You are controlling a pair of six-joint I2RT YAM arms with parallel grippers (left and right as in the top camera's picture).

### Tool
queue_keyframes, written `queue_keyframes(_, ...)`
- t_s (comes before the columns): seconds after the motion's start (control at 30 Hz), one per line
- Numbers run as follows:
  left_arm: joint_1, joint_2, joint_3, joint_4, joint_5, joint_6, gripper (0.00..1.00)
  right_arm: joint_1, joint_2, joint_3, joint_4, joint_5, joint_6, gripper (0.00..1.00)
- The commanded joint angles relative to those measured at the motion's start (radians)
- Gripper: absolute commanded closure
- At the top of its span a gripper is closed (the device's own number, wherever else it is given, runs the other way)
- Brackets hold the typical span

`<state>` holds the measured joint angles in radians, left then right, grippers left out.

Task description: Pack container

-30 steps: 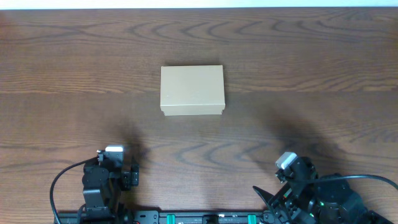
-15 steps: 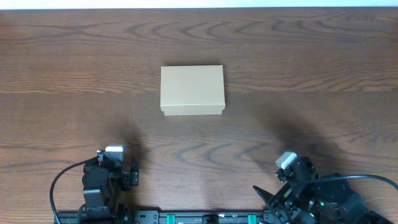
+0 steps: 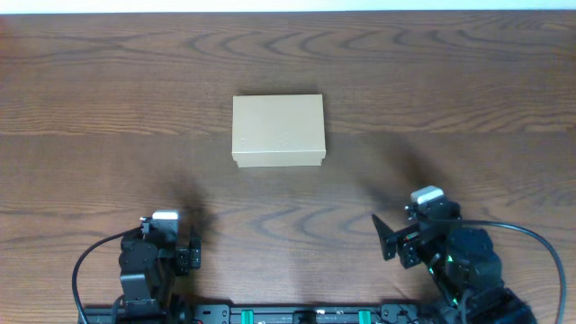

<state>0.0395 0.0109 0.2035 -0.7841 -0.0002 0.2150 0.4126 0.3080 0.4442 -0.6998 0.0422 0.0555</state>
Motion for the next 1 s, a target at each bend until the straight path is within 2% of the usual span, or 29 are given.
queue_keyframes(0.0,0.006,-0.007,-0.006,-0.056,-0.01,0.017,0.05,-0.072,-0.049,-0.043,0.01,0.021,-0.013,0.01)
queue_keyframes(0.27,0.006,-0.007,-0.006,-0.056,-0.01,0.017,0.05,-0.188,-0.192,-0.141,0.008,0.022,-0.013,0.01)
queue_keyframes(0.63,0.006,-0.007,-0.006,-0.056,-0.01,0.017,0.05,-0.224,-0.29,-0.255,0.008,0.021,-0.011,0.01)
queue_keyframes(0.97,0.006,-0.007,-0.006,-0.056,-0.01,0.017,0.05,-0.23,-0.303,-0.285,0.003,0.021,-0.008,0.01)
